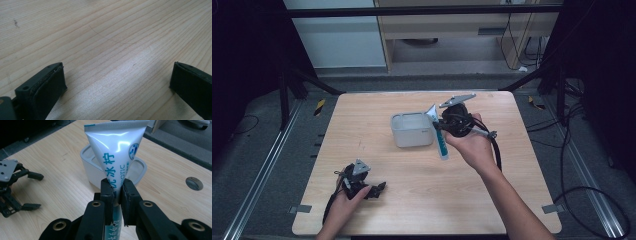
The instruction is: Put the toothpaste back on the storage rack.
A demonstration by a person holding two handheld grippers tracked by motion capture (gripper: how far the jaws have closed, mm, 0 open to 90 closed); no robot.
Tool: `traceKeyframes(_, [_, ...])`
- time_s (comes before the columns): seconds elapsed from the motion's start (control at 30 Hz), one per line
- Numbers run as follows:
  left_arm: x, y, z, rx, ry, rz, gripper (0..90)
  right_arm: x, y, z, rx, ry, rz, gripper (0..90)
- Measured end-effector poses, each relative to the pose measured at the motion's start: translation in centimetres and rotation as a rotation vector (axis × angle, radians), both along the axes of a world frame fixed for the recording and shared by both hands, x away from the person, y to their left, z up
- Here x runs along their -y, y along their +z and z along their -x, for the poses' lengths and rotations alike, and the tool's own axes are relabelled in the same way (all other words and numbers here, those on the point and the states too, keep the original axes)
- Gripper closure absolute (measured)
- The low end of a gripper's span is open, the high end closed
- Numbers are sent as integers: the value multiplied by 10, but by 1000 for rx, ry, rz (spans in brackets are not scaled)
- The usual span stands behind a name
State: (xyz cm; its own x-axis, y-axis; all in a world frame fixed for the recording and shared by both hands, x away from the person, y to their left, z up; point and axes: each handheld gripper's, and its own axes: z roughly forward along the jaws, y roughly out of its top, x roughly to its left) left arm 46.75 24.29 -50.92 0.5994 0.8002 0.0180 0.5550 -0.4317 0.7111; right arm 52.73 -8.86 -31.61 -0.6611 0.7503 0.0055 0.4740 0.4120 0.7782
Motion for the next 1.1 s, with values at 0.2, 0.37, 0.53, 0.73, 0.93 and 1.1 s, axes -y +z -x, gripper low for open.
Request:
traceKeyframes(0.2, [0,0,0,0,0,0,0,-6,5,-1,18,-6,-23,812])
traceKeyframes(0.37, [0,0,0,1,3,4,0,-11,9,-3,29,-5,-33,812])
traceKeyframes(0.53, [0,0,0,1,3,4,0,-17,11,-3,48,-21,-57,812])
traceKeyframes(0.73, [0,0,0,2,1,2,0,-22,15,-3,71,-42,-84,812])
traceKeyframes(0.93, [0,0,0,2,1,2,0,-26,19,-2,87,-44,-91,811])
traceKeyframes(1.1, [0,0,0,2,1,1,0,-30,24,-1,96,-47,-92,811])
